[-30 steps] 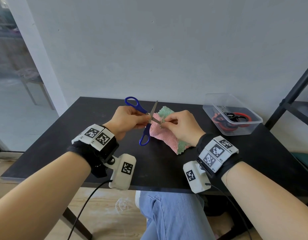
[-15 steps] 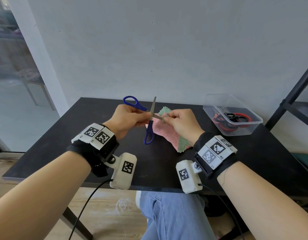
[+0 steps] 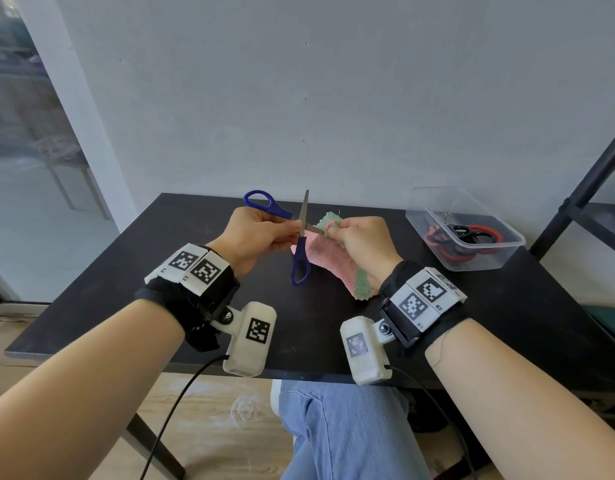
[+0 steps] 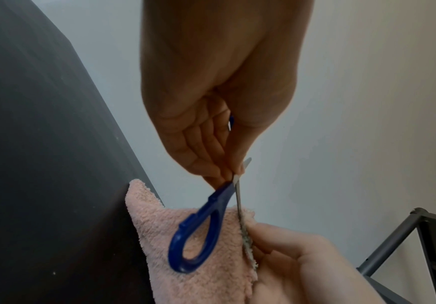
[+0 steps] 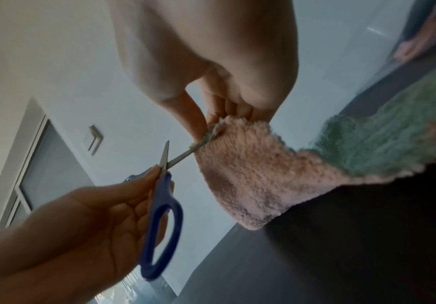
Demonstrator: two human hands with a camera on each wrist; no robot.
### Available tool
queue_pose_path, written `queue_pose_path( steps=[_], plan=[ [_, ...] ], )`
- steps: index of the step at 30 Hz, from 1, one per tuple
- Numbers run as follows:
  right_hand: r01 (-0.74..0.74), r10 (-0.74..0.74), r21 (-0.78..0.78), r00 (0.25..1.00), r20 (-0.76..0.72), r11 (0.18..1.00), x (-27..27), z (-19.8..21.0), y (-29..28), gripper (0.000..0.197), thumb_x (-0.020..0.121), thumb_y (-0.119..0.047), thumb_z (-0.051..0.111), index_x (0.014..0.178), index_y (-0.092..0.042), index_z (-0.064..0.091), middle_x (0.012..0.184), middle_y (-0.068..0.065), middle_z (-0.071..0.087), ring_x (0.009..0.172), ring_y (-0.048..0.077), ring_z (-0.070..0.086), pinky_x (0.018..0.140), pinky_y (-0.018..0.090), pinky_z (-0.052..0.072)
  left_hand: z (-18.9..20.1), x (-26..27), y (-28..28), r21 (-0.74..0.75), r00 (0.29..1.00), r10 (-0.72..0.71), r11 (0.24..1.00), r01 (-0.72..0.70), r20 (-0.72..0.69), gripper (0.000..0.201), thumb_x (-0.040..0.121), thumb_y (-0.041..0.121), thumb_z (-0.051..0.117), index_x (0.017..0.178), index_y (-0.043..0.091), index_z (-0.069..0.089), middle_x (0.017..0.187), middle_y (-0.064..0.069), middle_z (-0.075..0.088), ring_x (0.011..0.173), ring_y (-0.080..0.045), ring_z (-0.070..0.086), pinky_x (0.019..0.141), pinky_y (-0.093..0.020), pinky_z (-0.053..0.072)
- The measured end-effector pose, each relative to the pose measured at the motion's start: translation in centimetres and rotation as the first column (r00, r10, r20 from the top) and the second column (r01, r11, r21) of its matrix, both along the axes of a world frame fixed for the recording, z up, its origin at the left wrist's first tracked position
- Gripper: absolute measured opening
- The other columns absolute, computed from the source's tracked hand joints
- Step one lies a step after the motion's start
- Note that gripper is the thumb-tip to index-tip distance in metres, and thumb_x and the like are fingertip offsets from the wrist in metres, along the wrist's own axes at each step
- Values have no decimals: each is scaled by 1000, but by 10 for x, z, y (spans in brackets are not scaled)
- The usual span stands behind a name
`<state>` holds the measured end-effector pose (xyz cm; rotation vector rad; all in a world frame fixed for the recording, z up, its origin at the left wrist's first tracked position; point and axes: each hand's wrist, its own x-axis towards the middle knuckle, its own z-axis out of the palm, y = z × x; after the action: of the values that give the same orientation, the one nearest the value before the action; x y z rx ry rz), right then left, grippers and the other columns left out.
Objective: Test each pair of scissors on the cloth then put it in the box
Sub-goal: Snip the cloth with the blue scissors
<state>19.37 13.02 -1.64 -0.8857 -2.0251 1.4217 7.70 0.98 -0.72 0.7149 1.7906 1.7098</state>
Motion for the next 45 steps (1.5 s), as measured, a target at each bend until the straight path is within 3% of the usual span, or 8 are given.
queue_pose_path(
  steps=[6,12,17,28,33,37,40,45],
  plan=[
    [52,-68,-172,994,-84,984,3,2,10,13,87,-8,63,77,-8,71,88,9,68,80,18,63,75,30,50,1,-6,-4,-19,999,-29,999,29,-43,19,83,6,69,98,-5,66,86,-10,70,65,-6,66,62,-16,55],
    [-23,-21,-245,984,-175,969,11,-6,16,9,89,-13,63,90,-10,72,100,15,72,97,26,67,89,37,54,-3,-14,-14,108,991,-79,992,68,107,12,88,5,63,96,-2,67,93,-8,72,82,-12,69,68,-18,55],
    [-184,14,-505,946,-323,843,12,-13,6,12,88,-4,62,97,-2,68,97,14,70,83,18,69,75,26,57,-4,-11,-12,212,973,-80,977,34,215,11,88,4,60,96,1,67,87,-4,74,79,-12,71,66,-20,56],
    [-364,5,-608,860,-510,706,1,-3,-19,23,88,2,57,110,7,62,102,23,67,83,30,69,98,46,49,-7,-4,-2,266,956,-97,964,21,276,10,89,4,59,88,6,69,79,-2,74,73,-10,71,67,-19,56],
    [-322,-36,-606,864,-502,727,-1,-1,-23,17,88,0,59,103,2,66,96,18,69,83,25,68,82,35,58,-10,-4,0,249,967,-113,967,54,229,8,88,5,60,89,4,68,81,-4,74,75,-12,71,70,-22,57],
    [-280,-84,-607,862,-500,744,-4,-2,-26,16,86,-2,62,100,4,67,97,22,68,85,29,67,85,39,56,-10,-6,1,229,982,-102,971,63,160,8,88,4,60,88,3,68,79,-3,72,74,-12,69,70,-22,57],
    [-254,-110,-591,853,-510,766,-6,-1,-30,15,89,-2,60,97,9,65,84,20,69,70,25,69,62,31,58,-8,-4,3,219,996,-41,976,22,83,5,86,1,62,85,1,67,79,-6,70,71,-12,68,66,-19,55],
    [-152,-85,-480,895,-438,864,-4,-3,-27,15,88,-7,64,91,7,69,72,14,70,59,19,69,53,24,55,-9,-8,3,167,1000,0,986,-1,5,6,84,1,66,89,-2,67,97,-21,68,83,-24,66,75,-25,58]
  ],
)
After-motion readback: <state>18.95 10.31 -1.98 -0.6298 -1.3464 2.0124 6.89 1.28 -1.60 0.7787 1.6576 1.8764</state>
